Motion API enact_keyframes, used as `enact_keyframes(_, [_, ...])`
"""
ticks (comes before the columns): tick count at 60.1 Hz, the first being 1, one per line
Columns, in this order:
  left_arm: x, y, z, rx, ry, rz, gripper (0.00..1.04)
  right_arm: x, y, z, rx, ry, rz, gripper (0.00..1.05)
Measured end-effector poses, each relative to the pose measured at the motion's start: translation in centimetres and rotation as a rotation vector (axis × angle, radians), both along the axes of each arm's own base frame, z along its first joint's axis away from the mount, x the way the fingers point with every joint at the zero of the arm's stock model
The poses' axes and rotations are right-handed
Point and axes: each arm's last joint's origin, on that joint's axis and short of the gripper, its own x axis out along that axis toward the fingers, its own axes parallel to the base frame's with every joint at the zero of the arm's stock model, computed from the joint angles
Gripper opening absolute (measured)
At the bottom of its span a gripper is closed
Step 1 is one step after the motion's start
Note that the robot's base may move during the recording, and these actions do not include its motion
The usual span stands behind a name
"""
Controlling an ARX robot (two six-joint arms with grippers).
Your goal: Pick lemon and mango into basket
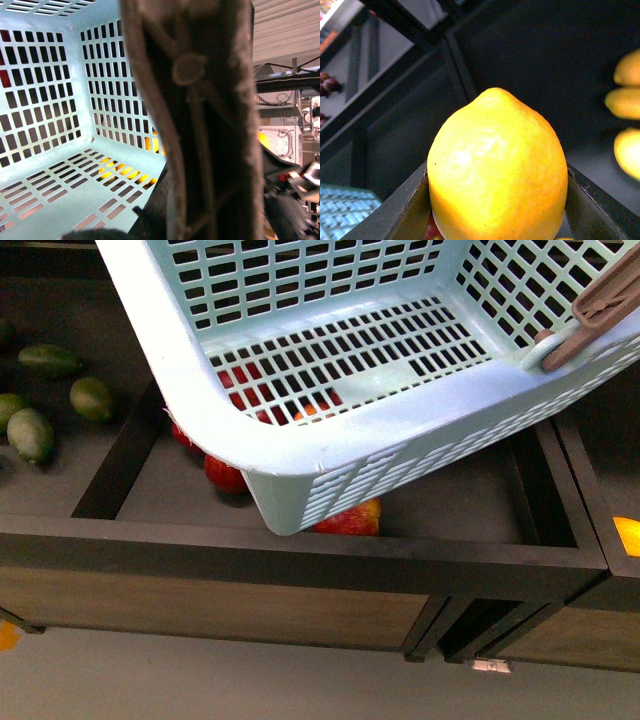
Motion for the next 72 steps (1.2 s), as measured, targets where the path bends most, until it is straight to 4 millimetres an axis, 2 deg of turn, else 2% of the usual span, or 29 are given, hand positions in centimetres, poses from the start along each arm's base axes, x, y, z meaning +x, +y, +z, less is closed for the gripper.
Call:
enact_keyframes(6, [0.0, 0.0, 0.0, 0.000, 0.000, 0.000, 0.05, -1.9, 2.4, 2.9, -0.052, -0.075, 0.074, 0.63])
enact_keyframes(13, [0.0, 0.0, 0.0, 0.000, 0.000, -0.001, 0.05, -2.7, 5.8, 4.3, -0.063, -0.112, 0.168, 0.63])
enact_keyframes(17, [0.0, 0.0, 0.0, 0.000, 0.000, 0.000, 0.05, -2.7, 7.6, 4.5, -0.065, -0.120, 0.214, 0.63])
enact_keyframes(19, [0.0, 0.0, 0.0, 0.000, 0.000, 0.000, 0.05, -2.4, 9.4, 4.4, -0.069, -0.119, 0.252, 0.63])
enact_keyframes(22, [0.0, 0.0, 0.0, 0.000, 0.000, 0.000, 0.05, -2.1, 11.0, 4.2, -0.080, -0.113, 0.283, 0.63])
enact_keyframes(28, [0.0, 0.0, 0.0, 0.000, 0.000, 0.000, 0.05, -1.3, 14.2, 3.3, -0.098, -0.079, 0.347, 0.63])
enact_keyframes(35, [0.0, 0.0, 0.0, 0.000, 0.000, 0.000, 0.05, -1.3, 16.3, 2.0, -0.107, -0.036, 0.407, 0.63])
enact_keyframes(45, [0.0, 0.0, 0.0, 0.000, 0.000, -0.001, 0.05, -1.7, 16.9, 1.0, -0.106, -0.013, 0.433, 0.86])
enact_keyframes(51, [0.0, 0.0, 0.0, 0.000, 0.000, 0.000, 0.05, -2.3, 16.1, 1.2, -0.108, -0.033, 0.407, 0.98])
enact_keyframes(60, [0.0, 0.0, -0.1, 0.002, 0.005, -0.002, 0.05, -3.6, 13.3, 2.3, -0.209, -0.116, 0.226, 0.94])
enact_keyframes(64, [0.0, 0.0, -0.1, 0.003, 0.004, 0.001, 0.05, -4.6, 12.4, 2.2, -0.351, -0.254, 0.124, 0.84])
enact_keyframes(72, [0.0, 0.1, -0.1, 0.009, -0.002, 0.008, 0.05, -7.2, 12.8, 0.4, -0.476, -0.394, 0.108, 0.65])
